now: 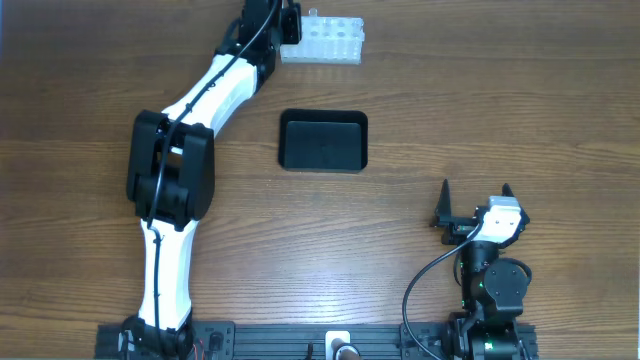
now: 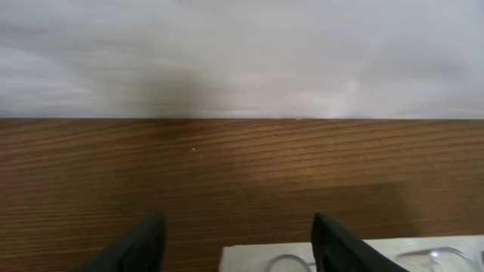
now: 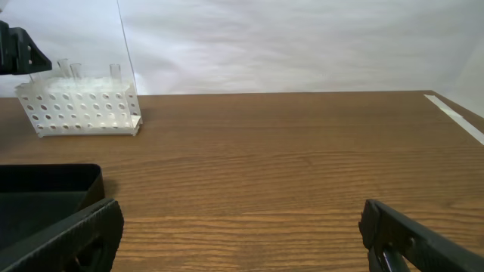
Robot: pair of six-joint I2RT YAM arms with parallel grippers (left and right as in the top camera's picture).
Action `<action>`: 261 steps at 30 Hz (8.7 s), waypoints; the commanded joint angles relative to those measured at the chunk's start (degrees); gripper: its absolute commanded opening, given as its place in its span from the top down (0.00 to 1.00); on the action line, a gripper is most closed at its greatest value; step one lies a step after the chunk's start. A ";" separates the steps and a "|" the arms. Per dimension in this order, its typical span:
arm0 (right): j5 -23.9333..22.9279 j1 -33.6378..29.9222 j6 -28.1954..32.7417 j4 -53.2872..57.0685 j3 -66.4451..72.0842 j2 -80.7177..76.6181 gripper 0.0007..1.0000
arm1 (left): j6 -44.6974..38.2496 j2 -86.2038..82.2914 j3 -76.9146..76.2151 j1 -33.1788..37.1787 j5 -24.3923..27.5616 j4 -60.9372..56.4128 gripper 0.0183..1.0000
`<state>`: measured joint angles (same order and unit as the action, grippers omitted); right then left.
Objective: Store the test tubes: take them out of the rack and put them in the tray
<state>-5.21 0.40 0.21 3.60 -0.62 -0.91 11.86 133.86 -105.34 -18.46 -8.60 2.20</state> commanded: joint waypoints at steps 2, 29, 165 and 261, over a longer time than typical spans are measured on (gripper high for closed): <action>0.24 -0.37 -0.17 0.26 0.35 0.59 0.01 | 0.59 0.94 -1.40 -0.68 0.59 -0.28 0.41; 0.24 -0.37 -0.17 0.26 0.35 0.59 0.01 | 0.55 0.94 -1.40 -0.92 0.15 -0.22 0.78; 0.24 -0.37 -0.17 0.26 0.35 0.59 0.01 | -10.67 -9.16 3.87 -0.02 15.87 -1.33 0.26; 0.24 -0.37 -0.17 0.26 0.35 0.59 0.01 | -11.65 3.93 -1.62 -2.93 16.44 -10.36 0.86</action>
<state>-5.21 0.40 0.23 3.60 -0.62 -0.91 0.86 137.93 -105.80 -21.28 8.14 -7.86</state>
